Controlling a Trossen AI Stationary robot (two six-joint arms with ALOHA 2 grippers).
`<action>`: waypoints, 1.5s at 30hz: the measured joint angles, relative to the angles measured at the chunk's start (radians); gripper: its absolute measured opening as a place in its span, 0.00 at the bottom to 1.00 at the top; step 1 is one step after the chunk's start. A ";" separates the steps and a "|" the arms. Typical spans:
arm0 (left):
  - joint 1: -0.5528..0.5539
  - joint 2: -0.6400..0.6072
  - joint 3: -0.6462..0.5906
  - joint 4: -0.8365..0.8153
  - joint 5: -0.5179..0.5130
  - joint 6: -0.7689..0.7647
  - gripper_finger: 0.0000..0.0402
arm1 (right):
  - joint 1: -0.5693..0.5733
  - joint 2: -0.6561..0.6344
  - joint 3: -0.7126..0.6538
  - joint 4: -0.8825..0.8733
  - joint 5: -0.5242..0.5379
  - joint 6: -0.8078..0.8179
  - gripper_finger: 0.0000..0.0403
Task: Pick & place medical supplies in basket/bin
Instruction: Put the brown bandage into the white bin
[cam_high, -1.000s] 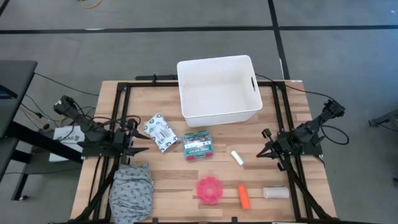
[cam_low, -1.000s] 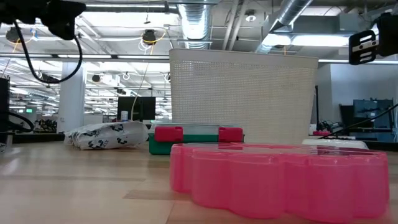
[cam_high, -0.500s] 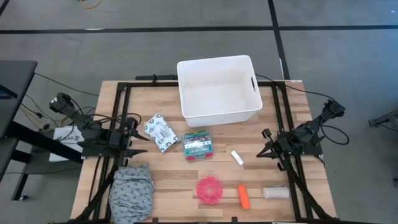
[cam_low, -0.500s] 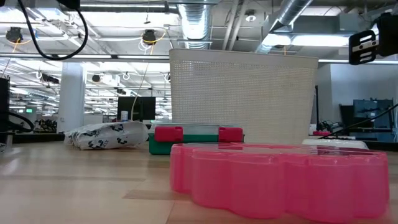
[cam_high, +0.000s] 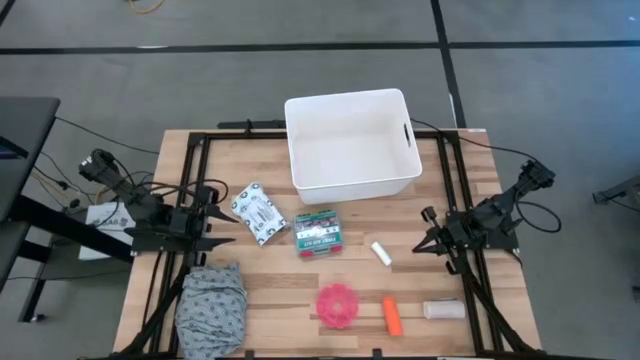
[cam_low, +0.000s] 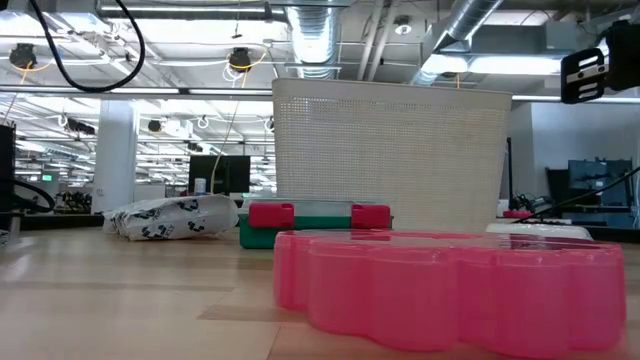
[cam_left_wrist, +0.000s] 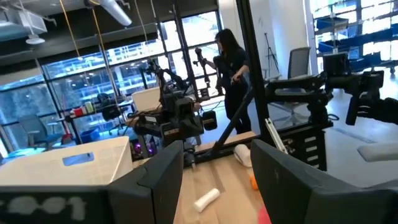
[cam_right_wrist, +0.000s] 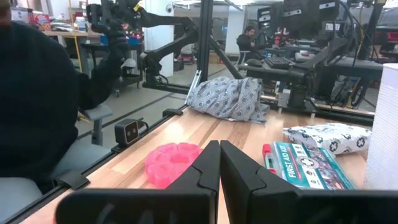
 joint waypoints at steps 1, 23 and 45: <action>0.000 0.000 0.000 0.000 -0.001 0.009 0.44 | -0.002 0.000 0.000 0.000 0.000 -0.045 0.01; 0.000 0.000 0.000 -0.002 -0.097 0.049 0.44 | -0.005 0.000 -0.005 0.070 -0.001 -0.020 0.01; 0.000 0.002 0.000 -0.005 -0.107 -0.078 0.44 | -0.006 0.000 -0.002 0.582 -0.001 -0.045 0.01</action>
